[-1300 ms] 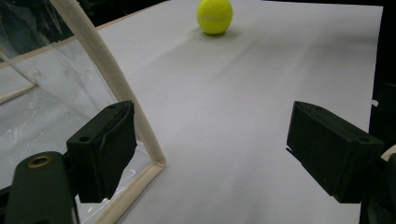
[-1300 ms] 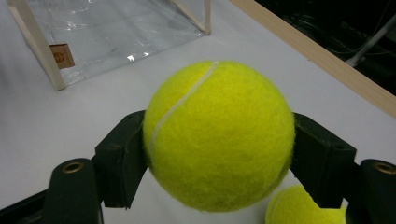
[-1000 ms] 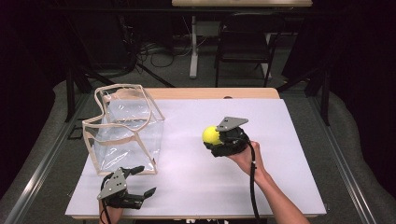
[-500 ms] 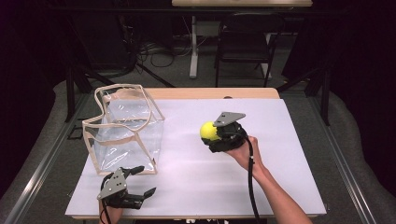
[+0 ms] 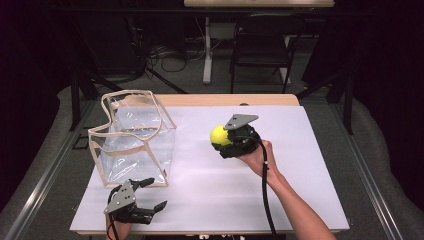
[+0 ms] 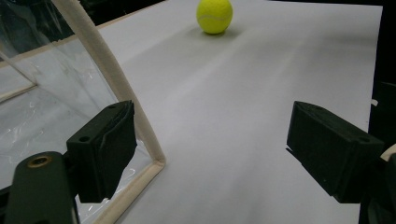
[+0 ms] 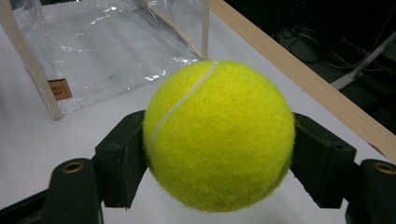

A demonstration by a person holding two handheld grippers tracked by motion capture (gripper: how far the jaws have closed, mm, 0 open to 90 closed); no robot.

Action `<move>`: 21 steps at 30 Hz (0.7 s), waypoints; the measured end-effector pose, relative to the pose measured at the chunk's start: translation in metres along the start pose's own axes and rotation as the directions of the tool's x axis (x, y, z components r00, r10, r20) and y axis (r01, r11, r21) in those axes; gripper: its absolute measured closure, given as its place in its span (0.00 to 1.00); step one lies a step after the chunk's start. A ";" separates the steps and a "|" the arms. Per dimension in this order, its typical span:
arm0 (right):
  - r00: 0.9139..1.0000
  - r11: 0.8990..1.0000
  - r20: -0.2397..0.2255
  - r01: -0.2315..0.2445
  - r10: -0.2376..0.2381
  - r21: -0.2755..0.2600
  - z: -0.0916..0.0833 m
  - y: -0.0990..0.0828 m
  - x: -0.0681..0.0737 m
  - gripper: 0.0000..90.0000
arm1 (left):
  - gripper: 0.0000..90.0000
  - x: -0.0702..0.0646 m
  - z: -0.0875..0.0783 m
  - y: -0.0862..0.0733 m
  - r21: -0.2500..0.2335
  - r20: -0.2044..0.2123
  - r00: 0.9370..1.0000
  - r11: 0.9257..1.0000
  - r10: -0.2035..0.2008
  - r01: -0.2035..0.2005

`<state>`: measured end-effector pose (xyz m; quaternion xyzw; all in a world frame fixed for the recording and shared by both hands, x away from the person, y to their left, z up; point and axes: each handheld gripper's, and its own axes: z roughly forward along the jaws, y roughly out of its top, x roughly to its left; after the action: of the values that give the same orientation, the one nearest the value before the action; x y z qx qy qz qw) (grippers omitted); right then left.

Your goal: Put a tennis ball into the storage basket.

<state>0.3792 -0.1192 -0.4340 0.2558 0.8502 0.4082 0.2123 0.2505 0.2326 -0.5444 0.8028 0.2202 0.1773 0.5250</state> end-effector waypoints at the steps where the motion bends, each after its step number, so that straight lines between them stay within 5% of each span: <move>1: 1.000 1.000 0.000 0.003 -0.002 0.002 0.000 0.001 0.000 0.29 | 0.18 0.000 0.000 0.000 -0.001 -0.001 1.000 1.000 -0.002 0.002; 21: 1.000 1.000 -0.013 0.018 -0.018 0.006 0.008 0.018 -0.001 0.29 | 0.18 0.000 0.000 0.000 -0.002 -0.002 1.000 1.000 -0.003 0.003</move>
<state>0.3894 -0.1051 -0.4238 0.2464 0.8549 0.4054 0.2098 0.2506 0.2329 -0.5446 0.8017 0.2217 0.1777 0.5258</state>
